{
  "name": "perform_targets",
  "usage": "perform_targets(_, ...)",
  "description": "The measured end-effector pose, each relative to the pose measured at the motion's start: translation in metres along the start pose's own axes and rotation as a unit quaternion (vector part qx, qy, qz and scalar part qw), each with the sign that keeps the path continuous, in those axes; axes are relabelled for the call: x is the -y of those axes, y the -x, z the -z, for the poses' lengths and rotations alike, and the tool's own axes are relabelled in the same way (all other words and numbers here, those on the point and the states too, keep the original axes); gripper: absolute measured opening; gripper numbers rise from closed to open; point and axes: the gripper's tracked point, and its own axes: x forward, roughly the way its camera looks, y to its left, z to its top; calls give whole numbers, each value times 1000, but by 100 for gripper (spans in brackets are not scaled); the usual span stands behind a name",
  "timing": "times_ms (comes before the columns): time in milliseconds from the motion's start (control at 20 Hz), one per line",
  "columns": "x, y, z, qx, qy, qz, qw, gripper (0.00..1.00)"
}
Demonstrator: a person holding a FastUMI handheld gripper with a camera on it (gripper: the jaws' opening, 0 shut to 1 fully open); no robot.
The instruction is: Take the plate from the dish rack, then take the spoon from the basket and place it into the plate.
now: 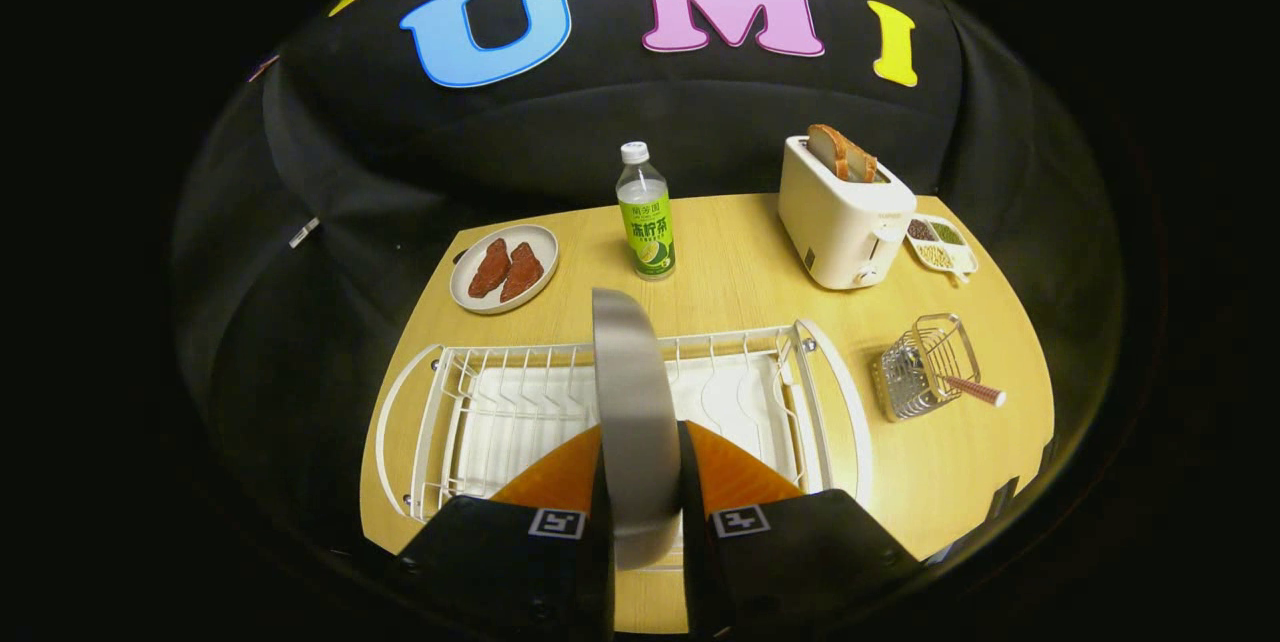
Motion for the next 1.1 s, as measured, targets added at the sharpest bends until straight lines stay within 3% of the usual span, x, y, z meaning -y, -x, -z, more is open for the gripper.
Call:
perform_targets(700,40,13,-1,10,-44,34,998,30)
perform_targets(900,42,14,5,1,-57,14,998,22)
perform_targets(1100,48,28,9,-1,-59,-12,998,22)
